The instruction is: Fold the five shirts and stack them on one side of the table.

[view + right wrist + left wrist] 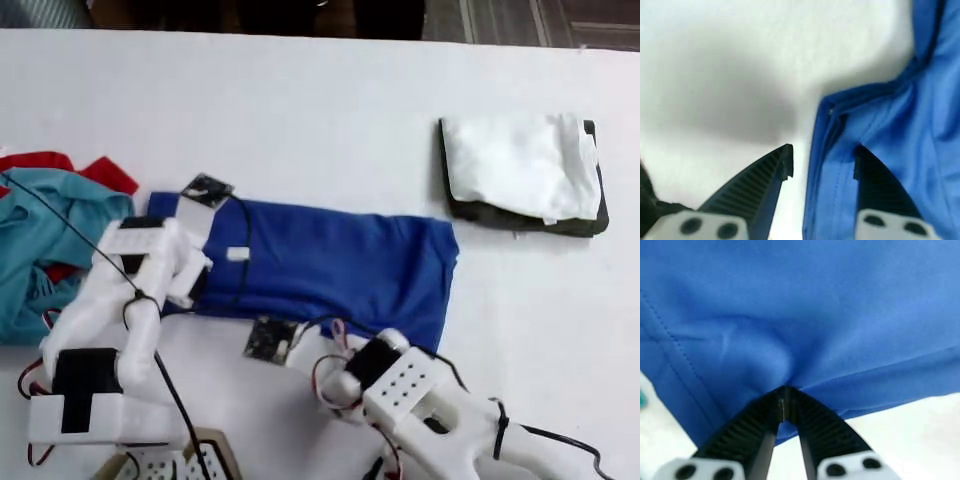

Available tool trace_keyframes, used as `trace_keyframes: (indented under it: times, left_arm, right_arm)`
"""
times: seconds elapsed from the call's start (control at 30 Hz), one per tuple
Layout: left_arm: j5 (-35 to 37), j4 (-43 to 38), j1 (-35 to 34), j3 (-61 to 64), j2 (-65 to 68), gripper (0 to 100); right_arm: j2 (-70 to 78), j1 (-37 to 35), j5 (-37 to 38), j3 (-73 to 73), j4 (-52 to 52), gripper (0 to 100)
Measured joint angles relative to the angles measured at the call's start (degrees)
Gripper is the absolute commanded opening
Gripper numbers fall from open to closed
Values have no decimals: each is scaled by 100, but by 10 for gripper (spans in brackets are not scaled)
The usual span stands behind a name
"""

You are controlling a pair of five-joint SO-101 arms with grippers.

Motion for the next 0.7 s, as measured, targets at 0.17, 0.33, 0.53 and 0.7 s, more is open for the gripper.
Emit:
trace_keyframes:
  times: [0.17,0.33,0.53,0.7]
  left_arm:
    - [0,0,0,0,0,26]
    - [0,0,0,0,0,26]
    - [0,0,0,0,0,26]
    - [0,0,0,0,0,26]
  right_arm:
    - [0,703,457,0,0,205]
    - [0,862,589,9,-35,205]
    - [0,651,598,26,-53,226]
    - [0,290,246,44,-105,248]
